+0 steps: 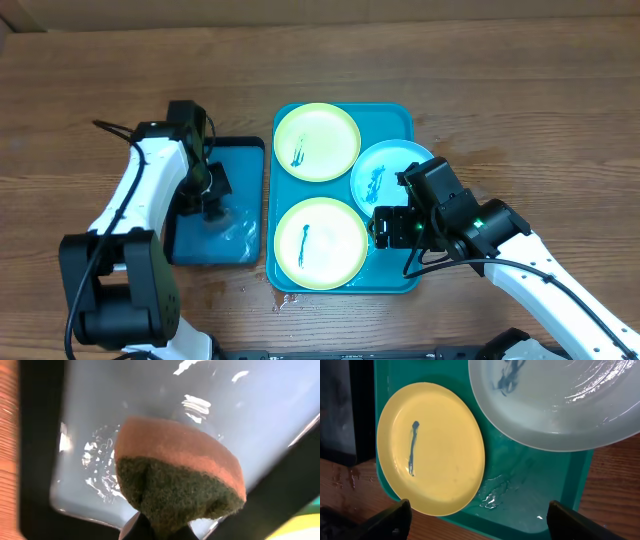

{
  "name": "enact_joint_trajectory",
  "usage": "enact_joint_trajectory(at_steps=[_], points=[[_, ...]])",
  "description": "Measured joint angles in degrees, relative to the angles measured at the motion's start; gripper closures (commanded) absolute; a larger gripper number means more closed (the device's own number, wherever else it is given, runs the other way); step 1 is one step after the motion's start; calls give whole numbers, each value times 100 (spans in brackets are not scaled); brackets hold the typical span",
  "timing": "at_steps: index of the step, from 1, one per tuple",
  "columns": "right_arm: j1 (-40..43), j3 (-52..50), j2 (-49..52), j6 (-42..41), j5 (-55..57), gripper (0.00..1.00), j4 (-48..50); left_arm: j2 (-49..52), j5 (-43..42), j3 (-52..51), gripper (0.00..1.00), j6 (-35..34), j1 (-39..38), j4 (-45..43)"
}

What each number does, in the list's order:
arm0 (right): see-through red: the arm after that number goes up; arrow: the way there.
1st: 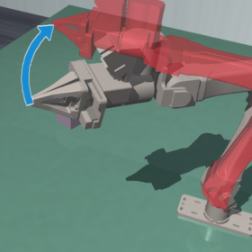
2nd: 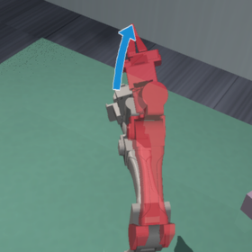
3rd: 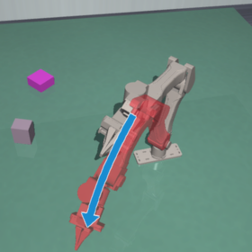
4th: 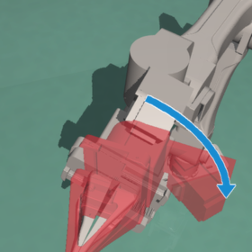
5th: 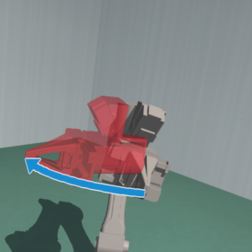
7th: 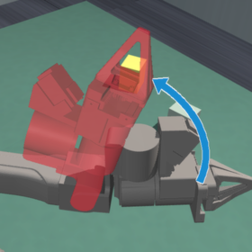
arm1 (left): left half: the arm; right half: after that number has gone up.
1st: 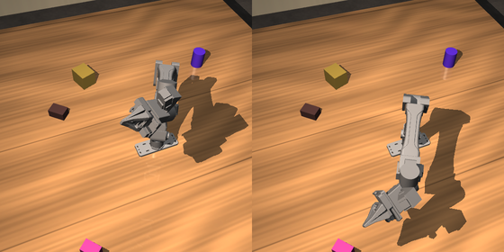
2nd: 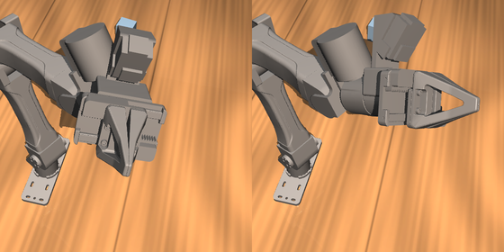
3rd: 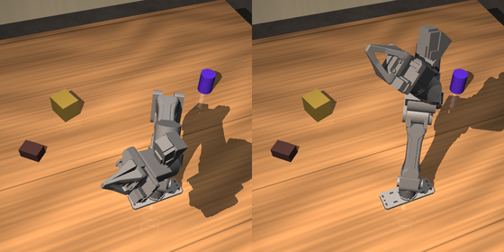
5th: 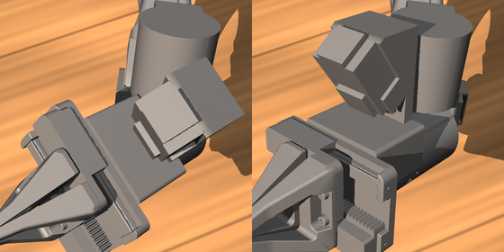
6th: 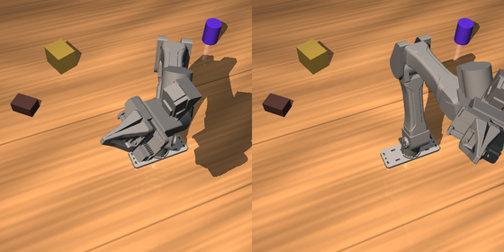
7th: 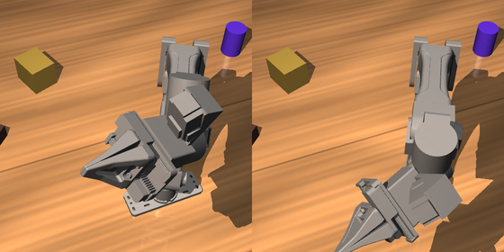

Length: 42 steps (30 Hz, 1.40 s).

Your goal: Clean dirty plates on tray and stack at the side

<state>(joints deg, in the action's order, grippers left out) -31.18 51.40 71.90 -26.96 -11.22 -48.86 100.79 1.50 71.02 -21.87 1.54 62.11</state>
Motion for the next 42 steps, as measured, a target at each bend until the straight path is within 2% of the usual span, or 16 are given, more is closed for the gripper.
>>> enact_joint_trajectory(at_steps=[7,10,18,23,24,25,27,29,33,39,42], points=[[0,0,0,-2,9,12,4,-28,118,-61,96,-9,-7,-321],[2,0,0,-35,7,12,0,-28,140,-302,87,-48,-66,-643],[0,0,0,-149,9,13,-39,-28,179,-852,40,-94,-232,-986],[0,0,0,-175,9,12,-240,-28,181,-850,20,-109,-232,-863],[0,0,0,-173,11,12,-286,-28,181,-839,22,-129,-232,-778],[0,0,0,-175,11,12,-328,-28,181,-815,29,-140,-232,-697],[0,0,0,-179,11,12,-396,-28,164,-745,49,-184,-232,-636],[0,0,0,-179,11,11,-409,-28,116,-673,55,-177,-232,-671],[0,0,0,-181,11,11,-396,-28,66,-660,64,-177,-234,-999],[0,0,0,-179,11,11,-348,-28,168,-1003,65,-175,-415,-1720],[0,0,0,-179,11,11,-334,-28,308,-1248,74,-177,-496,-1928]])
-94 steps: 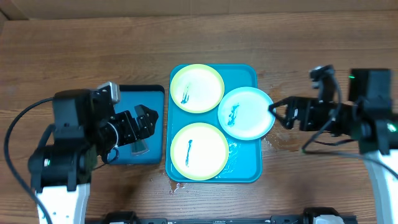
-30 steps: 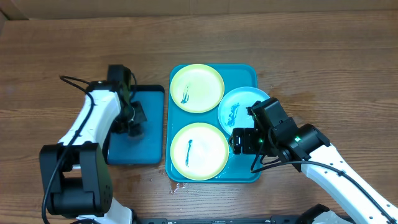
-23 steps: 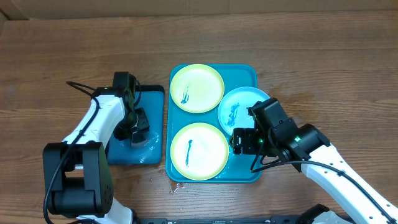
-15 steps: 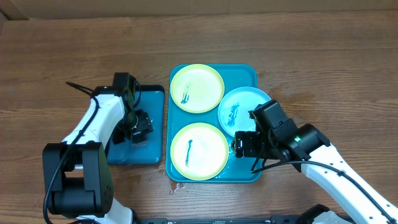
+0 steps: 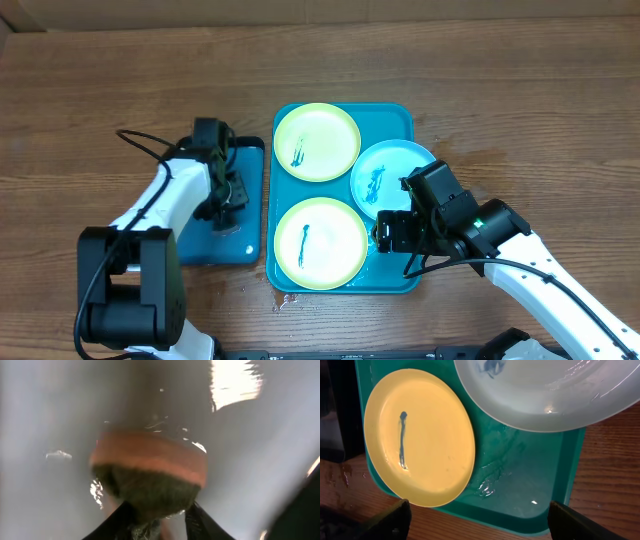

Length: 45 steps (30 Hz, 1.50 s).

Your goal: Clean dirty plates on tray and stack at the side

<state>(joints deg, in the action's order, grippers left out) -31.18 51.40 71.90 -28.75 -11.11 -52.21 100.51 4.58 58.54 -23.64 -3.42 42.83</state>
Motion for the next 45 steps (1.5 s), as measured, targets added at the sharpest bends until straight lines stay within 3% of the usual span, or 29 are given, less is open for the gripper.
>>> enact_joint_trajectory(at_steps=[4,9,10,11,12,15,20,25,38,42,45], points=[[0,0,0,0,61,11,109,0,87,-52,96,-17,2,-70],[0,0,7,-13,247,12,337,0,116,-72,96,55,2,-87],[0,0,17,-20,278,12,369,0,101,-72,86,111,2,-85],[0,0,31,-39,302,12,380,0,68,-72,61,170,2,-76],[0,0,55,-59,328,12,385,0,28,-68,51,260,2,-35],[0,0,162,-105,393,12,387,0,-280,-22,41,389,0,223],[0,0,339,-127,407,12,317,0,-503,-2,41,474,2,409],[2,0,522,-127,407,12,249,0,-520,0,51,492,2,409],[0,0,562,-127,409,12,249,0,-498,710,48,586,2,1794],[0,0,562,-125,404,12,249,0,-210,702,57,588,0,1904],[0,0,562,-127,404,14,247,0,-39,531,64,584,2,1491]])
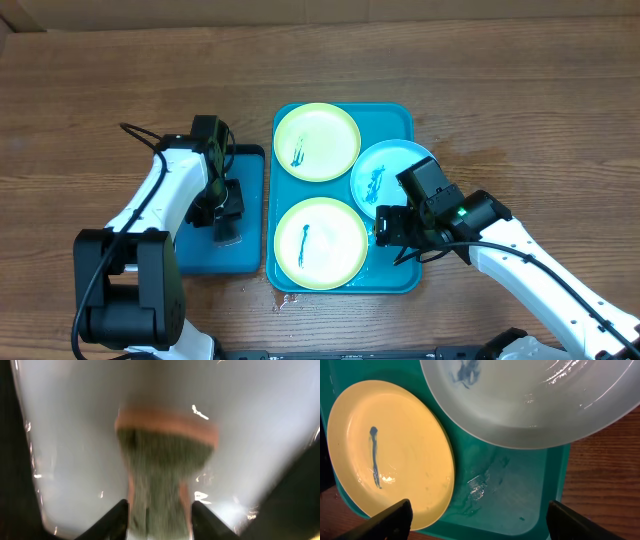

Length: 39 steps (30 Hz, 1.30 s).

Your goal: Clean dirty plates on tray and stack at the side

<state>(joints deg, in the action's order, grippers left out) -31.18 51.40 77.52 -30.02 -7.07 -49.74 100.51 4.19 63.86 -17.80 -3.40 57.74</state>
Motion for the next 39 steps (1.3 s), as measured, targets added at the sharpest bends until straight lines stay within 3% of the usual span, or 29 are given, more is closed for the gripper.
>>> enact_joint_trajectory(at_steps=[2,6,13,17,21,27,30,34,39], points=[[0,0,0,2,-2,15,0,0,66,-295,67,-57,-2,-501],[0,0,0,2,-44,17,-9,0,105,-669,96,-310,0,-1014],[0,0,0,2,-109,20,0,-2,98,-713,96,-450,0,-1062],[0,0,0,7,-136,24,79,-2,63,-470,96,-407,-2,-450],[-9,0,0,190,-195,35,428,0,-92,258,96,-240,0,308],[-380,-2,61,382,-376,37,560,0,-540,1567,96,66,-90,929],[-669,-2,348,398,-291,39,619,0,-728,1956,96,136,-227,1182],[-870,-2,1029,450,-162,51,708,-15,-957,2140,96,199,-411,1403],[-876,-2,1683,450,98,58,802,-229,-1045,2142,96,308,-634,1729]])
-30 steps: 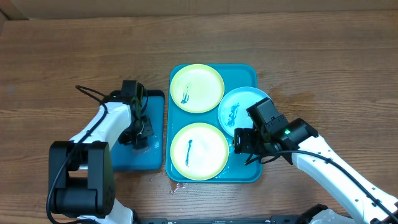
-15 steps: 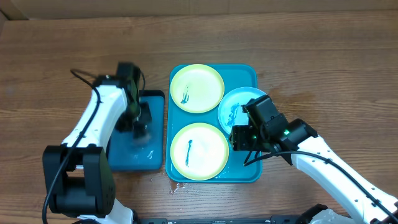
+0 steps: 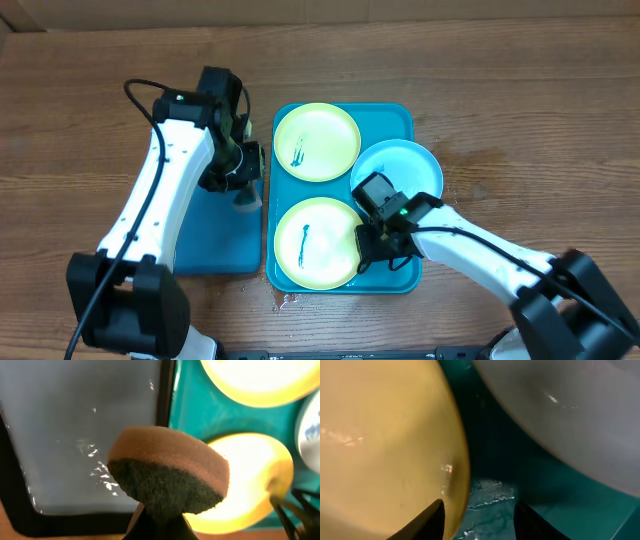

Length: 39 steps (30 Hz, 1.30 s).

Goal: Clean dirty plates on tray and stack at the side
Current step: 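Move the sponge with the left gripper onto the held yellow plate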

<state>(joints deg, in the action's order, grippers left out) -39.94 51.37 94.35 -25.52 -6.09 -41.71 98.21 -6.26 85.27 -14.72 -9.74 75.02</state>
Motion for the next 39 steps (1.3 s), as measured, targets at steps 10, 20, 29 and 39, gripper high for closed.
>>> enact_joint_trajectory(at_steps=[10,20,29,39], points=[[0,-2,76,-291,599,86,138,-199,-46,-671,96,-293,-780,-660],[4,7,70,-461,691,96,168,-199,-192,-2356,96,-1049,-1943,-2791],[4,7,70,-474,693,96,162,-166,-199,-2780,96,-1626,-2280,-3355],[7,11,68,-472,649,96,212,129,616,-2780,96,-1626,-2048,-3027]])
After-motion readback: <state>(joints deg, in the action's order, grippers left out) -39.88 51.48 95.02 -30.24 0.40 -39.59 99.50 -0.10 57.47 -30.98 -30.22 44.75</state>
